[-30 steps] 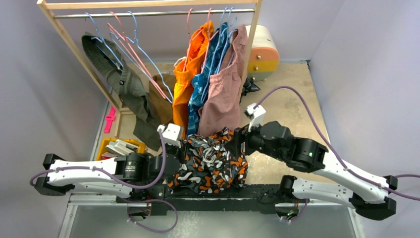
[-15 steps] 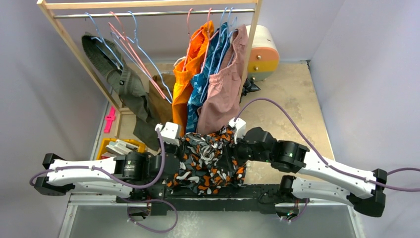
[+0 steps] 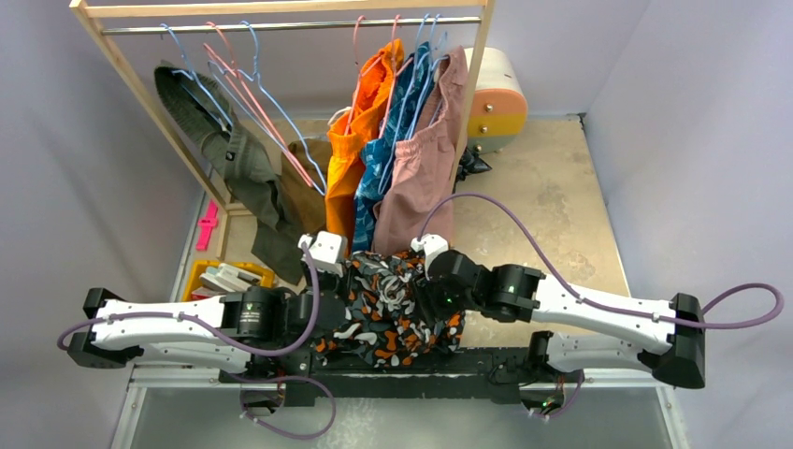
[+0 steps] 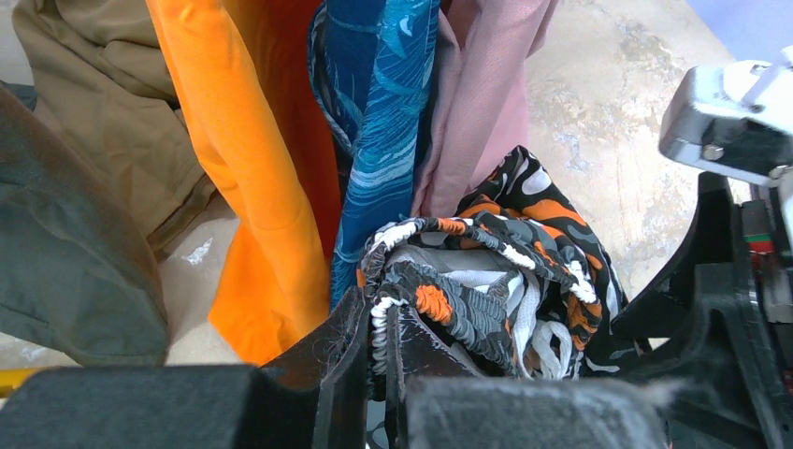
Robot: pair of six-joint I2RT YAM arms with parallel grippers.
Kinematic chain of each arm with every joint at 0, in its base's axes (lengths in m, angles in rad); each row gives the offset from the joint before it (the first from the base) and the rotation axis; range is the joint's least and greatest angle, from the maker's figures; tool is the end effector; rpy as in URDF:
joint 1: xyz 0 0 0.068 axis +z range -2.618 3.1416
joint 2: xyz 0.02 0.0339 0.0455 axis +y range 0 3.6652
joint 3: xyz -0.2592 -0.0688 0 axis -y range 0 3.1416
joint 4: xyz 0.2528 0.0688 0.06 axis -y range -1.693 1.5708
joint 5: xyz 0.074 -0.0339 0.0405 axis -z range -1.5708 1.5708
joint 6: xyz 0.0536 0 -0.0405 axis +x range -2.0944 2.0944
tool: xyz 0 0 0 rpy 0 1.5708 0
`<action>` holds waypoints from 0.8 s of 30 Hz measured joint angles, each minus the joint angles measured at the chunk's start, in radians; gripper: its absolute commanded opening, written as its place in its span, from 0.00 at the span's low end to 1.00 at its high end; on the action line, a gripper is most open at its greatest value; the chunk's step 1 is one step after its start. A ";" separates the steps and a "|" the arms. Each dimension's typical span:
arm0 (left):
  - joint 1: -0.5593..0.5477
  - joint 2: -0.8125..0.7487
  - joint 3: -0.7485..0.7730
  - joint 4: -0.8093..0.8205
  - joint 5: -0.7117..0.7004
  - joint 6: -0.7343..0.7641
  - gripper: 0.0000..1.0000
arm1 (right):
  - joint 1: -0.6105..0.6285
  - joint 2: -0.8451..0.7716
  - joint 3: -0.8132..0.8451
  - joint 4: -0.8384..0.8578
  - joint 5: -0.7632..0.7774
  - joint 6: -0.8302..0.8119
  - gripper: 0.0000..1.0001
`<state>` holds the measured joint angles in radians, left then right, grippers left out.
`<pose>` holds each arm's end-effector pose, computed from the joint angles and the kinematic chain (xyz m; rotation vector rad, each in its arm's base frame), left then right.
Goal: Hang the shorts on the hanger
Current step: Adjust the shorts at the center of the board.
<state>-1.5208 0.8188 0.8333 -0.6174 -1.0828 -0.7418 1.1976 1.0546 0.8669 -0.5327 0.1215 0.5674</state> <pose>0.0561 -0.1739 0.3102 0.1547 1.8513 -0.3894 0.0962 0.2278 0.2668 -0.6834 2.3105 0.7493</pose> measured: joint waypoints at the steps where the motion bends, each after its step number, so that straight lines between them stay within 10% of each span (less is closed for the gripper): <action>1: 0.000 -0.002 0.000 -0.001 0.000 0.000 0.00 | 0.000 0.007 0.001 -0.010 0.016 0.008 0.51; 7: 0.000 -0.019 0.001 -0.010 0.000 0.000 0.00 | 0.000 0.082 0.019 -0.078 0.087 0.045 0.51; 12: 0.000 -0.027 0.003 -0.031 0.000 -0.004 0.00 | 0.000 0.091 0.024 -0.105 0.109 0.056 0.00; 24: 0.000 -0.066 0.113 -0.087 -0.010 0.022 0.00 | -0.079 0.102 0.379 -0.158 0.352 -0.018 0.00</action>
<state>-1.5208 0.7528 0.9466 -0.7048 -1.0931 -0.7200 1.1183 1.1568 1.2461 -0.6907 0.4740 0.5499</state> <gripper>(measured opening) 0.051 0.004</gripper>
